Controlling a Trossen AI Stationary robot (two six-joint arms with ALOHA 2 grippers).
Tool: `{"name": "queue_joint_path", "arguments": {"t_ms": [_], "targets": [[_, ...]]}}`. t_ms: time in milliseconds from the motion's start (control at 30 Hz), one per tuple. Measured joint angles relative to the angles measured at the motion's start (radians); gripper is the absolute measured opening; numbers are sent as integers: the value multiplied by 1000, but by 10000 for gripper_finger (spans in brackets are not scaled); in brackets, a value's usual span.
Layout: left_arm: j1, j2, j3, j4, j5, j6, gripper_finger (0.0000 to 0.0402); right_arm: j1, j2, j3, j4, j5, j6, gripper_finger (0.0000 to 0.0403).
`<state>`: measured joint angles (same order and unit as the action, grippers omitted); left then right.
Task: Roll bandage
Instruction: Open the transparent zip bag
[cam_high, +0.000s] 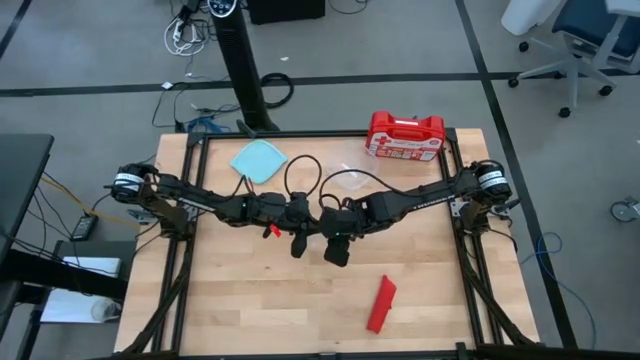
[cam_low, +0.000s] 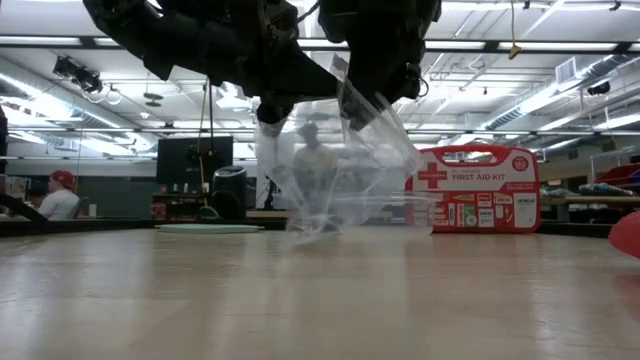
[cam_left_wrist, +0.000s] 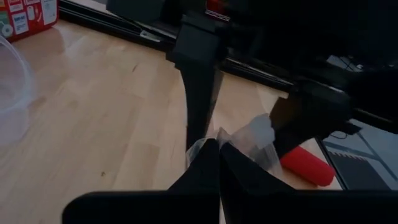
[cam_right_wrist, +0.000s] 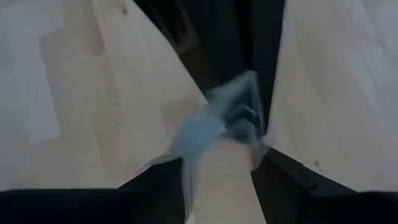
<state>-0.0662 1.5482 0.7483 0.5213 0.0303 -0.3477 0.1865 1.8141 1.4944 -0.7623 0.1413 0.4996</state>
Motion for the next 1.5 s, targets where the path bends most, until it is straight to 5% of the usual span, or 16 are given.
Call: {"name": "queue_joint_path", "arguments": {"t_ms": [133,433,1200,1500], "targets": [[0,0,0,0,2,0,0,0,0,0,34,-62,-83,156],[0,0,0,-6,16,2,0,7,0,0,-13,9,-184,155],[0,1,0,-36,35,0,0,44,-150,52,-295,170,-47,153],[0,1,0,-45,35,0,0,177,-153,43,-145,170,-69,155]]}}
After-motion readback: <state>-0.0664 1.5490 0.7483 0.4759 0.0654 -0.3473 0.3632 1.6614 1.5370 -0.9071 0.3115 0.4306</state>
